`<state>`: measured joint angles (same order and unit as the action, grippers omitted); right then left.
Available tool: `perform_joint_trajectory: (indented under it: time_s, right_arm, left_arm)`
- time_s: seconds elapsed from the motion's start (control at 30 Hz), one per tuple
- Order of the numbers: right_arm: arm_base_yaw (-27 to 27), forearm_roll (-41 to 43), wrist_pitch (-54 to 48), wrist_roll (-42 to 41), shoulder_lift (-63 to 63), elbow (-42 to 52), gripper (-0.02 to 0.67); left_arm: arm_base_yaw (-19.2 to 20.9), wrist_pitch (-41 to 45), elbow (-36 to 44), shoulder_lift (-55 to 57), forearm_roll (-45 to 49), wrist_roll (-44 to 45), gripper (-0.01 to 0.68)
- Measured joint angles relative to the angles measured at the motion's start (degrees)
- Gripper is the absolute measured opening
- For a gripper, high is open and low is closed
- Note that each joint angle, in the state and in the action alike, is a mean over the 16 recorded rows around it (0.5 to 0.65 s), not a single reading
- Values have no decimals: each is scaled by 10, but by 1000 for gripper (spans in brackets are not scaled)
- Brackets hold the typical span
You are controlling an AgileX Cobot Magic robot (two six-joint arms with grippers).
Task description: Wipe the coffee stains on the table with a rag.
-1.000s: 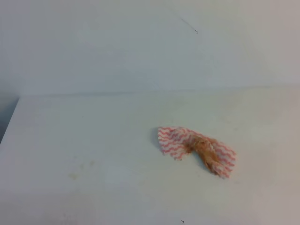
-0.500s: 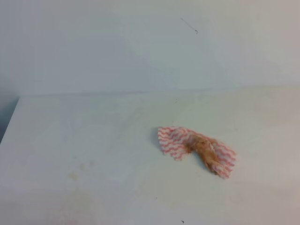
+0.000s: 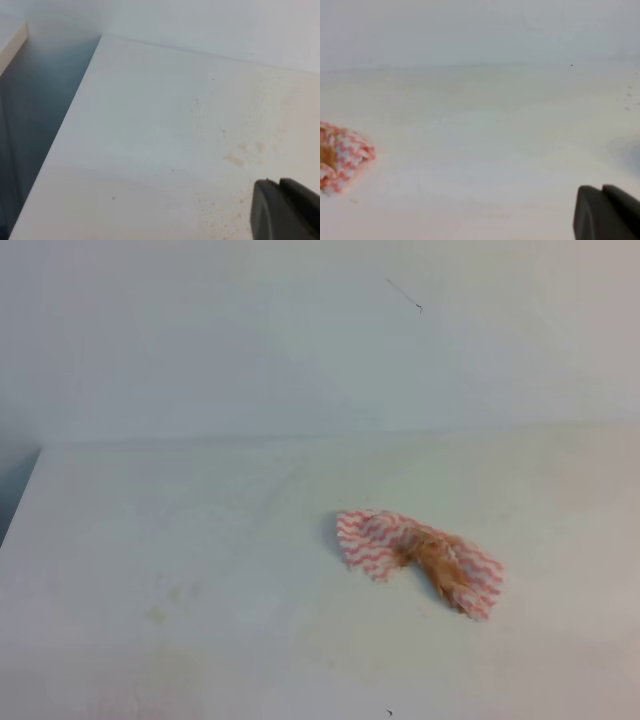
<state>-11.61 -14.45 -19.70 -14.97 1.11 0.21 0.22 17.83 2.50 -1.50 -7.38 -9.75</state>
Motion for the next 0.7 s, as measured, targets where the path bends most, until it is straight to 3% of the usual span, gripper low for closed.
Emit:
perform_joint_trajectory:
  time_s: [0.43, 0.7]
  right_arm:
    - [0, 180, 6, 189, 1, 0, 8]
    - [0, 208, 9, 215, 1, 0, 8]
  left_arm:
    - [0, 0, 0, 0, 0, 0, 1]
    - [0, 0, 0, 0, 0, 0, 1]
